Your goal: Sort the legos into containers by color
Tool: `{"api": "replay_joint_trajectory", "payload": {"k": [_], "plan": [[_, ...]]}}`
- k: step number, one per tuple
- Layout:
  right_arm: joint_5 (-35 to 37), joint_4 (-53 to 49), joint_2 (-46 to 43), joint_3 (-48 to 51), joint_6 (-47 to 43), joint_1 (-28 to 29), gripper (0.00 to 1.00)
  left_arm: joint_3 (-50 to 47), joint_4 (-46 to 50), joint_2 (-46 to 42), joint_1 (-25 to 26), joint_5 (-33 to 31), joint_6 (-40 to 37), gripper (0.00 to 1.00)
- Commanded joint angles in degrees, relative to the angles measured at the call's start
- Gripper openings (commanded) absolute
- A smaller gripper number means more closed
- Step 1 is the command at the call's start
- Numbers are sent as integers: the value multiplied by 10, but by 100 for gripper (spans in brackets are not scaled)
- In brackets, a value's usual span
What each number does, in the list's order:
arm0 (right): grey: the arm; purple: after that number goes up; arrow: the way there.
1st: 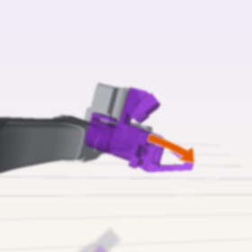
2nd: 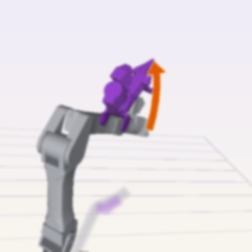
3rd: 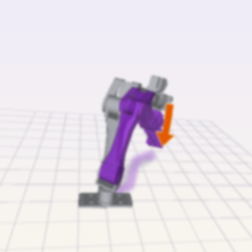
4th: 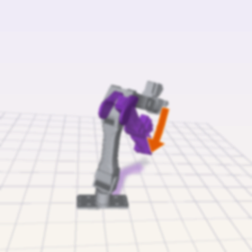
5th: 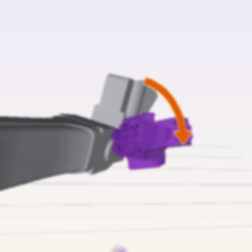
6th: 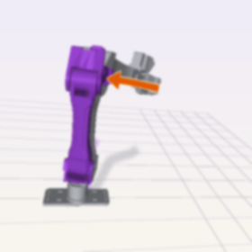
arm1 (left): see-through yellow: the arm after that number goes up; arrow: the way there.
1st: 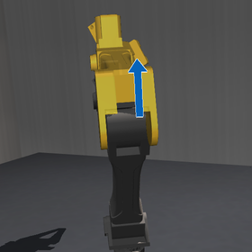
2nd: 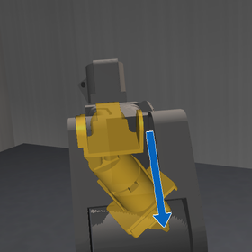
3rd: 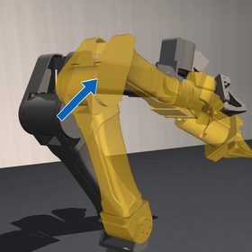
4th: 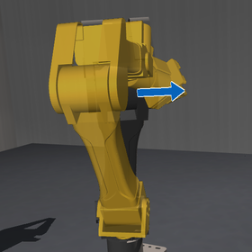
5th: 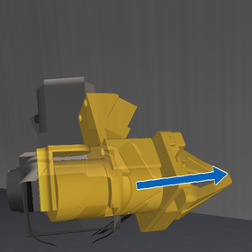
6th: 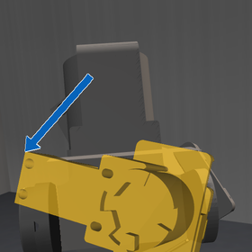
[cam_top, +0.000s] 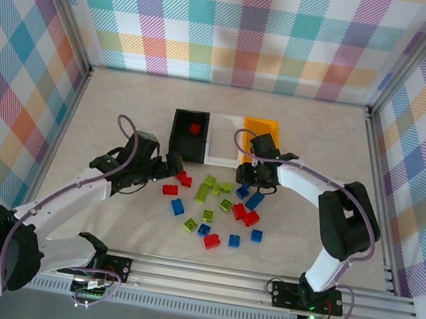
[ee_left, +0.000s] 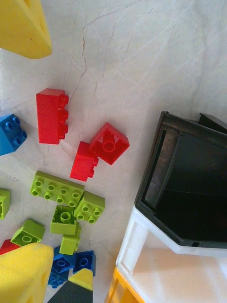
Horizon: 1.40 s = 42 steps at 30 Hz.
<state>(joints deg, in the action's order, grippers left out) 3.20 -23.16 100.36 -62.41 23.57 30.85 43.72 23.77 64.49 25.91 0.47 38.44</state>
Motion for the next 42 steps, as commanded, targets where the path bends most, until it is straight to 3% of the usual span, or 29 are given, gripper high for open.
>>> {"api": "replay_joint_trajectory", "payload": {"k": [1,6,15,24,35,40,42], "plan": [[14,-4,27,-28,0,7,52,-21,4,-14,-10,-6,11,100],[23,-4,40,-28,6,11,44,-29,3,-19,-17,-3,15,100],[23,11,-16,-8,2,11,28,-33,1,-24,-21,-5,14,100],[48,-37,-114,-39,-16,8,24,-41,-7,-25,-24,-5,21,100],[103,-93,67,-237,-17,-58,26,-49,-3,-30,-28,13,25,100],[99,-87,125,-274,-12,-69,31,-50,12,-33,-30,18,17,100],[85,-71,128,-277,-12,-70,38,-50,15,-34,-30,19,14,100]]}}
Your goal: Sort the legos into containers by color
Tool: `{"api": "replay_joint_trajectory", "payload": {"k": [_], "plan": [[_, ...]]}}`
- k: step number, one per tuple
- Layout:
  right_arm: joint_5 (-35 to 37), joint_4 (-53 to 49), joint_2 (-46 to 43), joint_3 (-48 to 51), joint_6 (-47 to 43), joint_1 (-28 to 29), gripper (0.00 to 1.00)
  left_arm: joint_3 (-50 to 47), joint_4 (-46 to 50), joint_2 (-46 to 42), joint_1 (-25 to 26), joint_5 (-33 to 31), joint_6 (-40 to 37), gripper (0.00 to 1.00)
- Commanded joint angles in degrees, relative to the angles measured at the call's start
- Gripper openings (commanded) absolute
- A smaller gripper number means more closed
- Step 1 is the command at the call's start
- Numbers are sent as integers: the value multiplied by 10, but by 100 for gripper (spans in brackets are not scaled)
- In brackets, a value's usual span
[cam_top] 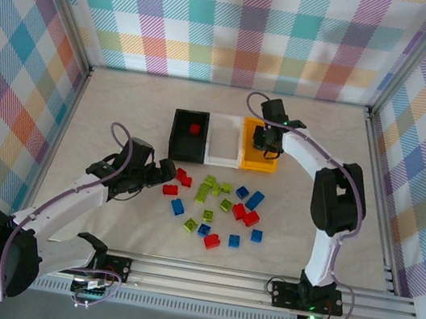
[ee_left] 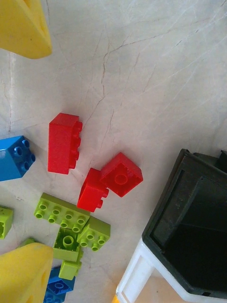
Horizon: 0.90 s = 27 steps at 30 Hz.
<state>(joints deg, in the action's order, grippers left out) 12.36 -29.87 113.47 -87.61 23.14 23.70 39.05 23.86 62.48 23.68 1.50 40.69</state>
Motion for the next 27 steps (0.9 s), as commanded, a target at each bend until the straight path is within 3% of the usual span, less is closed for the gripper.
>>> {"api": "replay_joint_trajectory", "payload": {"k": [1,4,8,16,22,27], "plan": [[-17,6,-7,-23,-10,1,46,-3,14,-14,-8,11,-10,100],[-33,19,-27,-18,-12,1,65,-1,16,-12,-8,13,-12,100],[-53,26,-65,6,-12,1,74,8,18,-5,-8,15,-18,100],[-106,57,-176,124,-2,23,84,36,27,24,-1,53,-44,97],[-115,69,-233,206,9,31,87,58,56,72,65,28,-62,96],[-117,78,-253,237,17,30,87,74,71,138,73,-14,-102,96]]}}
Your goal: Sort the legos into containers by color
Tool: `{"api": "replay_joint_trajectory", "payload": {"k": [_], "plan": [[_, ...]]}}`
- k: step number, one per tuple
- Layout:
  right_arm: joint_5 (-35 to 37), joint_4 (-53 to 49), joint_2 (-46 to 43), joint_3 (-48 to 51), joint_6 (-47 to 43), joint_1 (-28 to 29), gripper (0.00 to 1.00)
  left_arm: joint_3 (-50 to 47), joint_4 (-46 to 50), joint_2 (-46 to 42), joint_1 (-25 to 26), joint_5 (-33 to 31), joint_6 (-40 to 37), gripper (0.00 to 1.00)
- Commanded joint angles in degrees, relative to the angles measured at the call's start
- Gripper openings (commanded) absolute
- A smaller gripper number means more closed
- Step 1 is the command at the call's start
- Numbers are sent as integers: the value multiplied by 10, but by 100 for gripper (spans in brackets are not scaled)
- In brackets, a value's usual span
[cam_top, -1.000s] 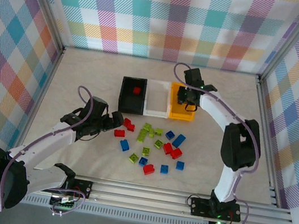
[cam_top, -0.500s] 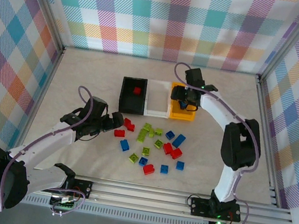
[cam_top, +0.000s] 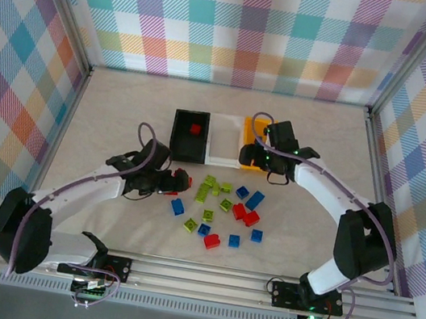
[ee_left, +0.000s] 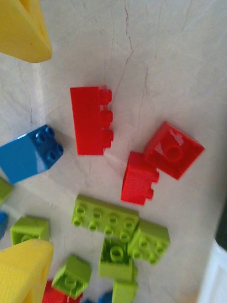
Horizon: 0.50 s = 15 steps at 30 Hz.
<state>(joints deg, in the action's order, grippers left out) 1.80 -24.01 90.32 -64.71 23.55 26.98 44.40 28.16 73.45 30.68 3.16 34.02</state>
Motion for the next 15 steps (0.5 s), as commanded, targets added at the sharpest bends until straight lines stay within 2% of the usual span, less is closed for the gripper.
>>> {"api": "replay_joint_trajectory", "payload": {"k": [1,9,15], "plan": [[-11,19,-24,10,14,-2,87,27,31,46,3,-39,-44,96],[-7,19,-43,19,14,-2,88,55,11,132,3,-67,-76,88],[-3,20,-44,20,14,-2,88,76,3,175,3,-61,-80,72]]}}
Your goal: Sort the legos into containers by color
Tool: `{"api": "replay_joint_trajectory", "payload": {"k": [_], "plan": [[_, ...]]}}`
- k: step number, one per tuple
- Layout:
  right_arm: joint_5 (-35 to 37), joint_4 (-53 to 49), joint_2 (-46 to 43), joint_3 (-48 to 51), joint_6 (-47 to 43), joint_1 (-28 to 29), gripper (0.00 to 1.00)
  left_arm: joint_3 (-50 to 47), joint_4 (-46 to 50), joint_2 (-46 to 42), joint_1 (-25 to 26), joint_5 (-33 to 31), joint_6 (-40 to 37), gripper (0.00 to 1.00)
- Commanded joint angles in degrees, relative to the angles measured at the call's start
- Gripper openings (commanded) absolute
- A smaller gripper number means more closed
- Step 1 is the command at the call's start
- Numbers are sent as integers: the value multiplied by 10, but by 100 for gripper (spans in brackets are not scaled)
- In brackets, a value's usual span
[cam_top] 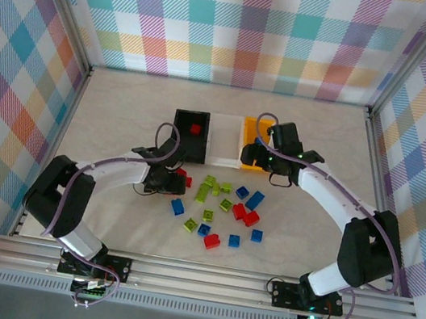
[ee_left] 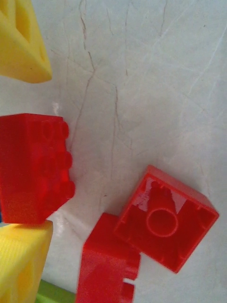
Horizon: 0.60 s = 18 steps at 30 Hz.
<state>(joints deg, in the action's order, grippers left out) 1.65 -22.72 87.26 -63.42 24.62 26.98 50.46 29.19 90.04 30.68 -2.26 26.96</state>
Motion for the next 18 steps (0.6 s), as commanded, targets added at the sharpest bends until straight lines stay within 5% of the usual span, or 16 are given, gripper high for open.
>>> {"api": "replay_joint_trajectory", "payload": {"k": [1,9,18], "plan": [[-1,7,-13,6,3,-2,88,13,-9,10,3,-6,-10,68],[2,7,-10,1,0,-2,88,13,1,-19,3,4,7,48],[-1,15,-11,5,6,-2,88,146,56,-60,-7,-28,10,47]]}}
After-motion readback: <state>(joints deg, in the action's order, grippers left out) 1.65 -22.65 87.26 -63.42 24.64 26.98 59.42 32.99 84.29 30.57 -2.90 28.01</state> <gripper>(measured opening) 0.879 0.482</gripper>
